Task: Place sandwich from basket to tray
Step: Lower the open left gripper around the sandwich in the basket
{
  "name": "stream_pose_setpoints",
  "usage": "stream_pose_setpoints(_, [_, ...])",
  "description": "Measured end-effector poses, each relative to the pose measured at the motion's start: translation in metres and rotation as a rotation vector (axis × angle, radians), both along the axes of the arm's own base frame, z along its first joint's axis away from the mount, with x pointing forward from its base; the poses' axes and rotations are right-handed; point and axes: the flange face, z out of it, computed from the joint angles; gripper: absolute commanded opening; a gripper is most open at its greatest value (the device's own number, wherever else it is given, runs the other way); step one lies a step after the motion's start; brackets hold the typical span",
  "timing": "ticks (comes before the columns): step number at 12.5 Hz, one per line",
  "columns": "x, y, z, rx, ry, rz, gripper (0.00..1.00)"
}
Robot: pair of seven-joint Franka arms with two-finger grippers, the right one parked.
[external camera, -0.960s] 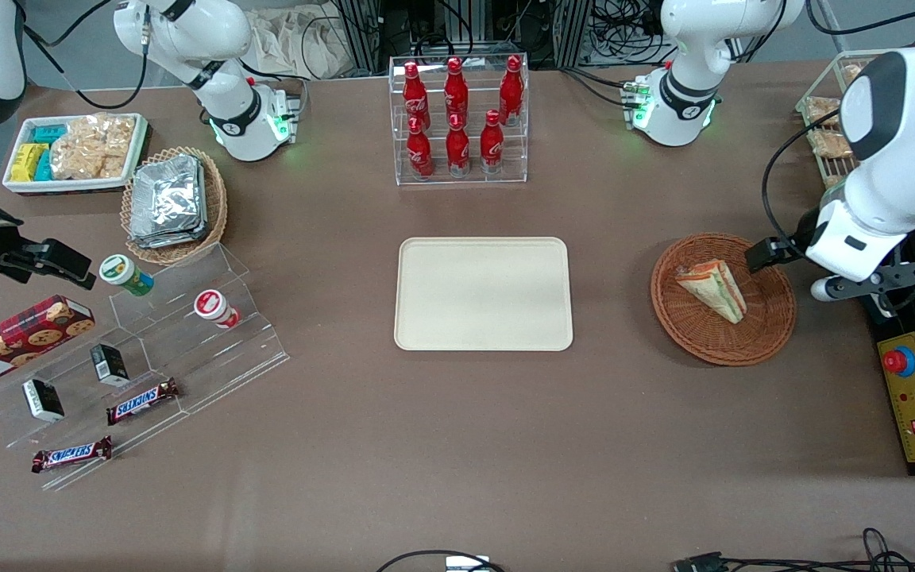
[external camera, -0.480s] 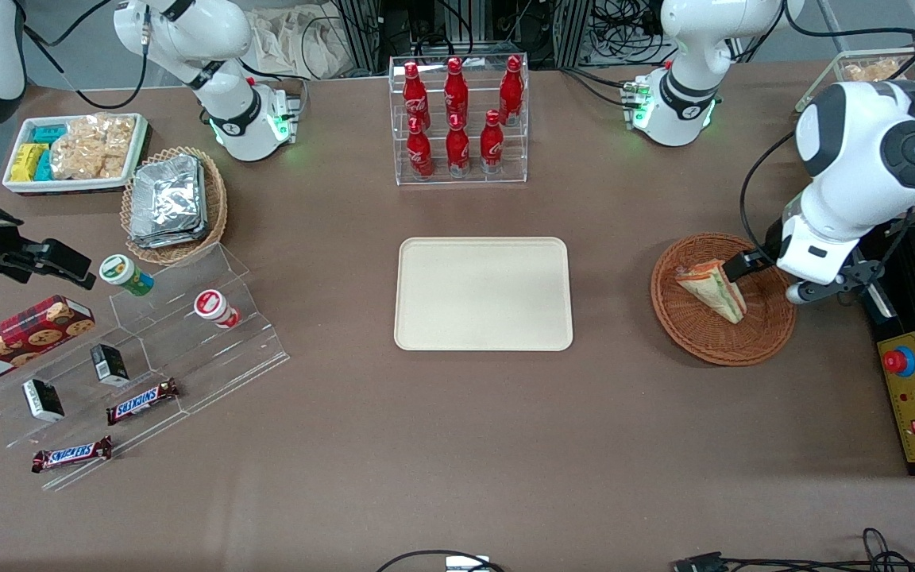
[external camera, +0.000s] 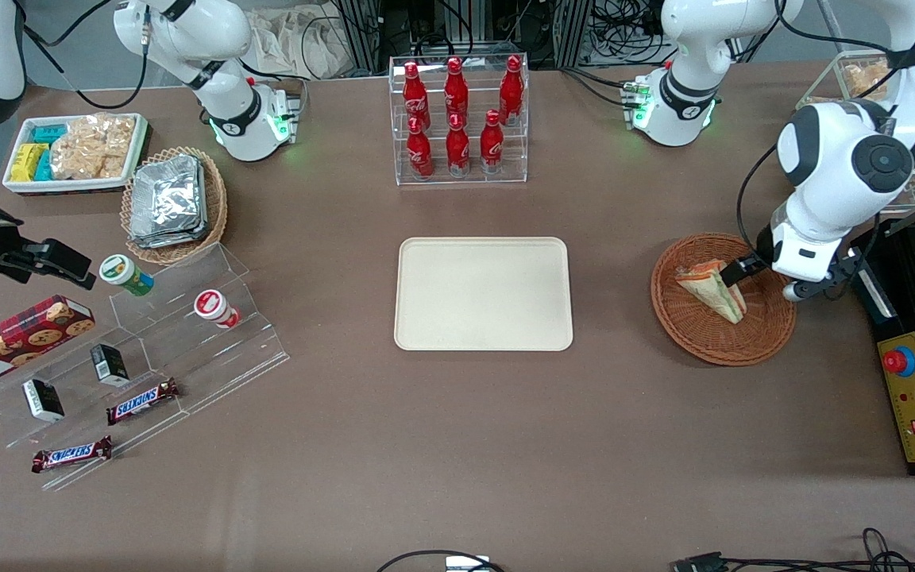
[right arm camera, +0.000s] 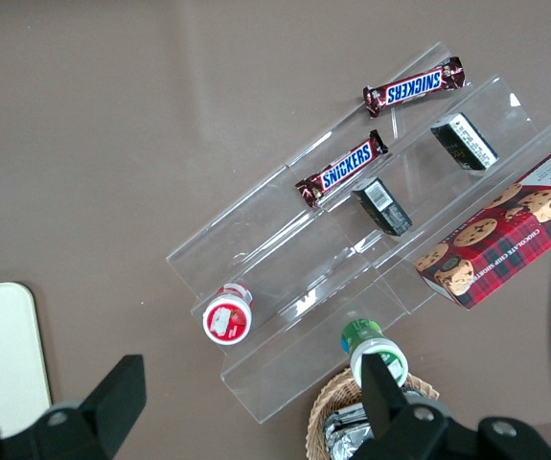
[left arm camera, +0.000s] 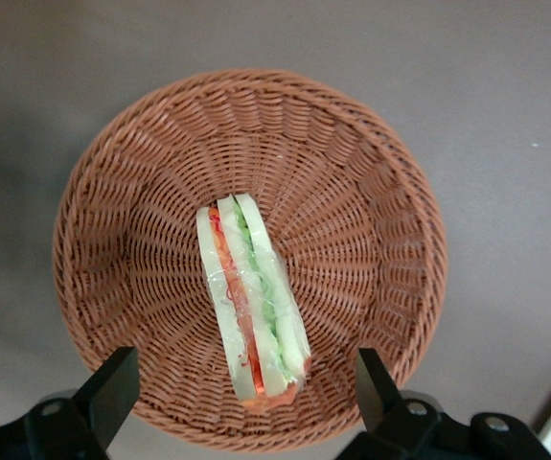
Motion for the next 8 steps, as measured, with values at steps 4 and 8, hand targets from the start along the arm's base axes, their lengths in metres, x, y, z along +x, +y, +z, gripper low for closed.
stream_pose_setpoints(4, [-0.019, 0.000, -0.033, -0.005, -0.041, 0.069, 1.00])
stream_pose_setpoints(8, [-0.032, -0.001, -0.061, -0.013, -0.065, 0.090, 1.00])
